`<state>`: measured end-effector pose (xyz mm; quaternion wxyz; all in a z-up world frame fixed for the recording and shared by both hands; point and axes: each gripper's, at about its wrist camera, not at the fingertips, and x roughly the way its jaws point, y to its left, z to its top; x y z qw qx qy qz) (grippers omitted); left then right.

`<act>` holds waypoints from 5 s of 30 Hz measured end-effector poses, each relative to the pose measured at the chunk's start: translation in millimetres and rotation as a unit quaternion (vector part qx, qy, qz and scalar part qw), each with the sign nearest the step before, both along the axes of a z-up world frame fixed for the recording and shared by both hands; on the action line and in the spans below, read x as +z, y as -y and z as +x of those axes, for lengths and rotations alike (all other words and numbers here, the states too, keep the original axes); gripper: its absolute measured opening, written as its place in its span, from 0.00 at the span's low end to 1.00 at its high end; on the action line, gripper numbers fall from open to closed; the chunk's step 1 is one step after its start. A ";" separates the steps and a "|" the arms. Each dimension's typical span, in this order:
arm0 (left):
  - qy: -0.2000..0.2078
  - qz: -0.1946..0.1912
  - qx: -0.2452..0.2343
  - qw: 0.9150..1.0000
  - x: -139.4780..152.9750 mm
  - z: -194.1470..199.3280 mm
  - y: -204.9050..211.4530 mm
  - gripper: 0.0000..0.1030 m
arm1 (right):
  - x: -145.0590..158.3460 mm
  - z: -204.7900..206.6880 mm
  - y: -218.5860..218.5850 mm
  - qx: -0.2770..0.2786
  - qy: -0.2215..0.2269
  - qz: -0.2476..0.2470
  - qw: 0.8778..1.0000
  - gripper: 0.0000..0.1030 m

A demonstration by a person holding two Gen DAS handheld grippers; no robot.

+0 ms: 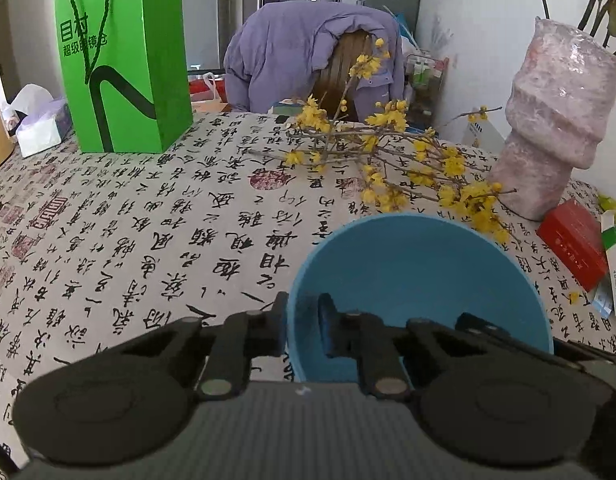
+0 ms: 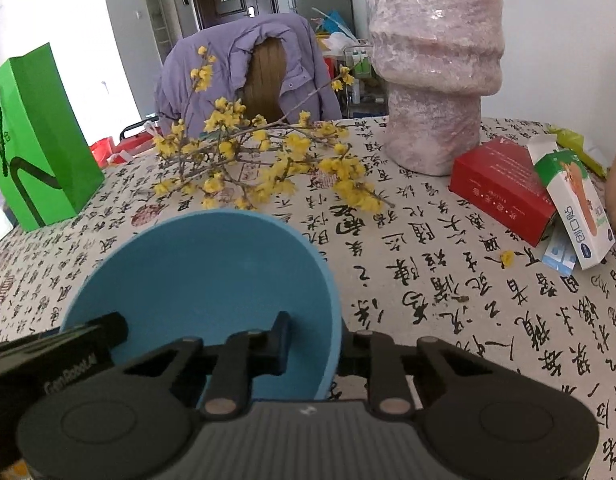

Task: Organize plates and bowls
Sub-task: 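Close the left gripper on the blue bowl rim, then lift the gripped blue bowl off the table with the left gripper, then carry the held blue bowl toward the stacked bowls by the black bag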

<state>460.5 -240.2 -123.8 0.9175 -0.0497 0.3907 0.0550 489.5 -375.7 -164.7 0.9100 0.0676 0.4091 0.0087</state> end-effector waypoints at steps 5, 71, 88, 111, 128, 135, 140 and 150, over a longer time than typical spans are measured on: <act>0.003 -0.004 0.001 1.000 1.4 -1.7 -1.5 0.16 | 0.2 0.1 0.5 0.000 0.002 0.004 1.000 0.18; 0.098 0.003 0.028 0.995 58.7 -81.7 -96.2 0.16 | 64.5 -56.8 -82.0 0.044 0.107 0.087 0.989 0.18; 0.117 -0.010 0.036 0.992 81.6 -117.6 -123.8 0.16 | 95.0 -91.1 -111.6 0.054 0.135 0.066 0.987 0.18; 0.147 -0.017 0.037 0.988 105.0 -160.5 -142.7 0.16 | 121.4 -129.2 -130.6 0.063 0.153 0.063 0.984 0.18; 0.162 -0.035 0.049 0.985 112.0 -191.1 -175.7 0.16 | 134.7 -154.5 -158.3 0.082 0.165 0.056 0.981 0.18; 0.166 -0.045 0.055 0.983 113.3 -202.5 -191.5 0.16 | 137.9 -163.0 -172.6 0.091 0.170 0.053 0.980 0.18; 0.169 -0.050 0.059 0.983 114.8 -208.8 -200.1 0.16 | 138.9 -167.0 -181.4 0.095 0.170 0.054 0.979 0.18; 0.180 -0.052 0.065 0.980 119.3 -219.8 -215.5 0.16 | 144.0 -175.7 -197.1 0.106 0.177 0.053 0.977 0.18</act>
